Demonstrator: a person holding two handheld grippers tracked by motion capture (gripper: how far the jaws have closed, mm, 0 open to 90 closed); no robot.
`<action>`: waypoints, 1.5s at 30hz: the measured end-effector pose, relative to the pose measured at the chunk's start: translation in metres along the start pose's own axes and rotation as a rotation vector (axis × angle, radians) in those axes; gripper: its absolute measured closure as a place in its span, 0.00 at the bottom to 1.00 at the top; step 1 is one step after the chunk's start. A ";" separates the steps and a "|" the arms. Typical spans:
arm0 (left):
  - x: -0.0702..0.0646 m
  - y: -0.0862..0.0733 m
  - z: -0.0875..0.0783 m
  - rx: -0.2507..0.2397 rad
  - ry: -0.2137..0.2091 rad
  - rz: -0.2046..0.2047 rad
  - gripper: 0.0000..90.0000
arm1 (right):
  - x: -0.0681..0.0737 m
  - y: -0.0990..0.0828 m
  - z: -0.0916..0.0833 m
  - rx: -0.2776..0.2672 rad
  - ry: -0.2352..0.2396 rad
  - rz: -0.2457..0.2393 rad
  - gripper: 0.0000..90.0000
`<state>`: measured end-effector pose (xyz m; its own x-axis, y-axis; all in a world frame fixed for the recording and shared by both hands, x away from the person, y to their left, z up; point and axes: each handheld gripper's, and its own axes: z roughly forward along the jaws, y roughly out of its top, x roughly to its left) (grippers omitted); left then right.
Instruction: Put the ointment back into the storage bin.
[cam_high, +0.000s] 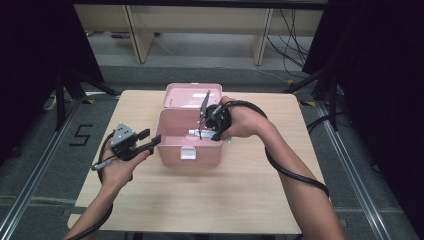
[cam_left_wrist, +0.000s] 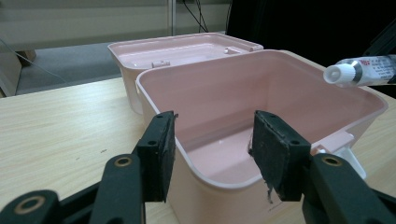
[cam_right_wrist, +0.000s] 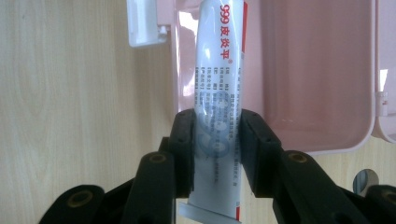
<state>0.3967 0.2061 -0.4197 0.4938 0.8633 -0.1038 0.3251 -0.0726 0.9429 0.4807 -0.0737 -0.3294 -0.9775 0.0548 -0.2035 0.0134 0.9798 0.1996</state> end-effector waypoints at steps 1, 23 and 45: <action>0.000 0.000 0.000 0.002 0.000 0.002 0.55 | -0.001 0.001 0.001 0.000 0.003 -0.008 0.77; 0.001 -0.001 -0.001 0.000 0.003 -0.004 0.55 | -0.004 0.011 0.009 0.002 0.007 -0.017 0.77; 0.003 -0.001 -0.002 -0.003 0.007 -0.005 0.55 | -0.005 0.019 0.015 -0.002 0.019 -0.027 0.77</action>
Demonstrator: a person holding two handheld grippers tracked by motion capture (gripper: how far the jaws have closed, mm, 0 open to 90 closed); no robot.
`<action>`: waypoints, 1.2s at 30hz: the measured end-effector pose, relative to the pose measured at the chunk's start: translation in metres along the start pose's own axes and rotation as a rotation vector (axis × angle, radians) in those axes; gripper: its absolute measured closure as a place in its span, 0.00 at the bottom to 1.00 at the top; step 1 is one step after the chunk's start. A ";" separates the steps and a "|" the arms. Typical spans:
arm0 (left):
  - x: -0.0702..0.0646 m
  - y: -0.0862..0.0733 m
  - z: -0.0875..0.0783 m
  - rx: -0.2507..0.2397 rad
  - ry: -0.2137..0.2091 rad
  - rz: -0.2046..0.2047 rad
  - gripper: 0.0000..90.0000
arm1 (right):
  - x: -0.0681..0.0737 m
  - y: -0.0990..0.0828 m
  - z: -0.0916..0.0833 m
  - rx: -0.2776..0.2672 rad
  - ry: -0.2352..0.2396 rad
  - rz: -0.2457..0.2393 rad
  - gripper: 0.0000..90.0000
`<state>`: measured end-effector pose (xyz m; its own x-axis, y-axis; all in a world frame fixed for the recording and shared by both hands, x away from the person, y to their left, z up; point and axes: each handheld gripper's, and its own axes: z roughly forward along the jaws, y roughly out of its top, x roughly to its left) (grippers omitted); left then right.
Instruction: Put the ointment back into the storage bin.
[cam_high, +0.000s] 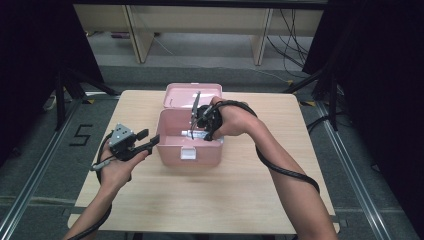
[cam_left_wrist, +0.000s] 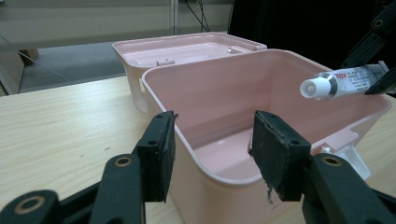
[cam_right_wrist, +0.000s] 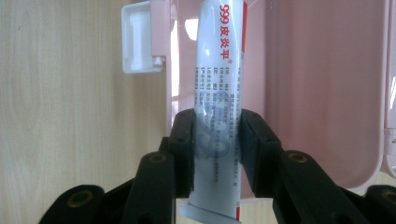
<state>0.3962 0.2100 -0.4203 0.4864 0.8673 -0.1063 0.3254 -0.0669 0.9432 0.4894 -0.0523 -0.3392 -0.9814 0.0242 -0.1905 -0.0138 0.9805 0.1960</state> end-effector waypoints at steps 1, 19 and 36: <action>0.000 0.000 0.000 0.000 0.000 0.000 0.55 | 0.001 0.001 -0.001 0.013 0.006 0.021 0.77; 0.001 -0.001 0.000 0.001 0.001 -0.002 0.55 | 0.000 0.008 0.003 0.015 0.006 0.015 0.77; 0.001 -0.002 0.000 0.000 -0.001 -0.004 0.55 | -0.001 0.009 0.010 0.029 0.014 0.006 0.77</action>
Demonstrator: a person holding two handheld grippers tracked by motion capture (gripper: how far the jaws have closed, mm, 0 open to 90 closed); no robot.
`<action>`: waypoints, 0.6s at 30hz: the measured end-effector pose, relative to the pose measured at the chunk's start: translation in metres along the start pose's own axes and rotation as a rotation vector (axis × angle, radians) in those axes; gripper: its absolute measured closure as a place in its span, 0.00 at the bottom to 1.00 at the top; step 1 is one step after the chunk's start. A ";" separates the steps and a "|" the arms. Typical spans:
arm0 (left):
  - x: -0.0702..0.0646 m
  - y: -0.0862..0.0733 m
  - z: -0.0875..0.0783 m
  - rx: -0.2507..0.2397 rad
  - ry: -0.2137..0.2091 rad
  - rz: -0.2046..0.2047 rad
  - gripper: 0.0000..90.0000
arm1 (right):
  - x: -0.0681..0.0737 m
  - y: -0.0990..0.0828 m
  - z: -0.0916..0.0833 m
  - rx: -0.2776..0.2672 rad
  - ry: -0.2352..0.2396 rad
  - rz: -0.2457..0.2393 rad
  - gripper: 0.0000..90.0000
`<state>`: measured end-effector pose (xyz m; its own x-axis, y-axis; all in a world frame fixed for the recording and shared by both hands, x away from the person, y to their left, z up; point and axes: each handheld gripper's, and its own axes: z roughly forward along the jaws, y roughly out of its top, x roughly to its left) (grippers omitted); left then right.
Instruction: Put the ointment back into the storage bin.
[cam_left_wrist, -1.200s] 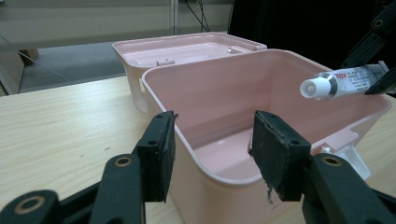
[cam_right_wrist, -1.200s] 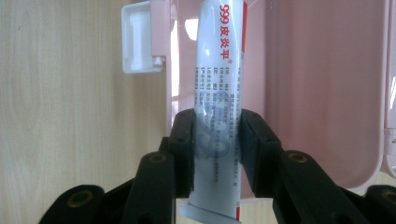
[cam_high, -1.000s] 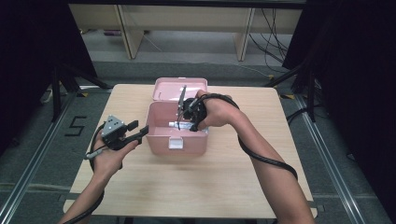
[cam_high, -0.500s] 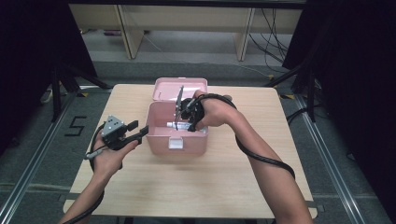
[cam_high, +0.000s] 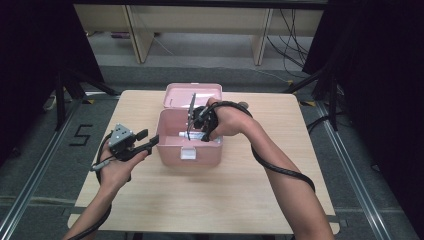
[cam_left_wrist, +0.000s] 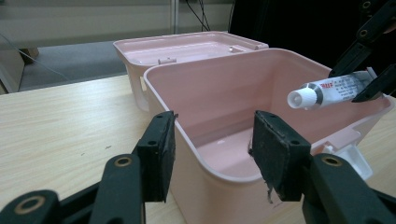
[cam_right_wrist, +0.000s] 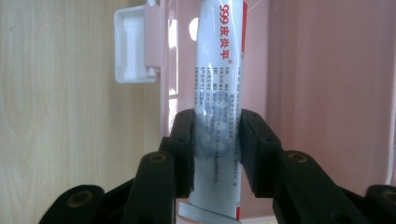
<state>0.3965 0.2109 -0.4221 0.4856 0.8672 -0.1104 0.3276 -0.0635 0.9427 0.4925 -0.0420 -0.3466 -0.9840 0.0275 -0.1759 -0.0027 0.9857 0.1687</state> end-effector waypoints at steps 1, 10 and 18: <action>0.000 0.000 0.000 0.000 0.000 0.000 0.55 | 0.000 0.000 0.001 -0.001 0.001 -0.007 0.77; 0.000 0.000 0.000 0.002 0.000 0.000 0.55 | -0.001 -0.001 0.005 -0.004 0.009 -0.005 0.77; 0.000 -0.001 0.000 0.002 -0.001 -0.002 0.55 | -0.002 -0.002 0.008 0.012 0.012 -0.013 0.77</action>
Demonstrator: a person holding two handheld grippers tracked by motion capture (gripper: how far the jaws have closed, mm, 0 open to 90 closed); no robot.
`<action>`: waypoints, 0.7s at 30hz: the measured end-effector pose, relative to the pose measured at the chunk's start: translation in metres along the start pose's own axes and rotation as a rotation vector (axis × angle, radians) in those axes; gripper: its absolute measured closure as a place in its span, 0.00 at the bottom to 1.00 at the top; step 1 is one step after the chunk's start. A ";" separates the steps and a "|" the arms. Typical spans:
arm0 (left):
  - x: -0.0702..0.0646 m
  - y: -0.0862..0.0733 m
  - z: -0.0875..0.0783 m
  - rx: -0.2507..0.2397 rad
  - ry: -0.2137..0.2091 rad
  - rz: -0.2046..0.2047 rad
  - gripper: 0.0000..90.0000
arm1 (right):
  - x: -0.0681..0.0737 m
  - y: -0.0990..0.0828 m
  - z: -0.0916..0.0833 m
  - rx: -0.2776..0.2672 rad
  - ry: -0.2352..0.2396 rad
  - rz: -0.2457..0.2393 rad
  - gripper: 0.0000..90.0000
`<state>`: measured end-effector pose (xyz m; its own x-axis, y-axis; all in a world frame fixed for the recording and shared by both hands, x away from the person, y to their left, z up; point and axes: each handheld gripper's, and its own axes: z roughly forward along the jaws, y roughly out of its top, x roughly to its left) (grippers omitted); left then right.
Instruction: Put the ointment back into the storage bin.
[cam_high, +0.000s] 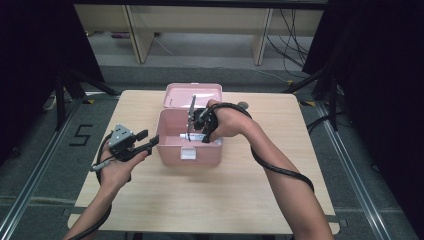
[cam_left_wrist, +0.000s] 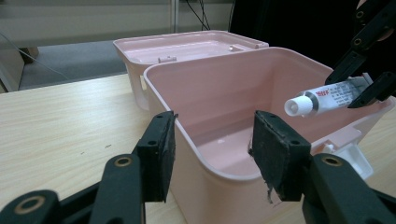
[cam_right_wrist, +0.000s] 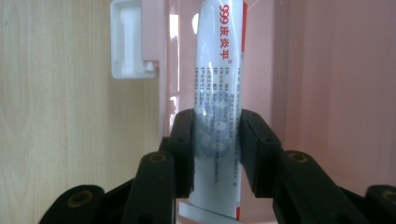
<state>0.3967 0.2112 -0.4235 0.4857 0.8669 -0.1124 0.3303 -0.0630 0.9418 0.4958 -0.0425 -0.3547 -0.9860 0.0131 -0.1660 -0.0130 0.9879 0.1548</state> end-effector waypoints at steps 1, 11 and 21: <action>0.000 0.000 0.000 0.002 0.002 0.000 0.55 | 0.001 0.000 0.000 0.007 -0.001 0.012 0.77; 0.000 0.000 0.000 0.002 0.002 0.000 0.55 | 0.000 0.000 0.006 0.004 0.009 0.002 0.77; 0.000 -0.001 0.000 0.002 0.000 0.000 0.55 | -0.001 -0.001 0.010 0.009 0.017 0.011 0.77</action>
<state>0.3964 0.2113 -0.4242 0.4851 0.8671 -0.1127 0.3325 -0.0638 0.9410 0.4980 -0.0420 -0.3646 -0.9888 0.0215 -0.1474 -0.0005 0.9891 0.1475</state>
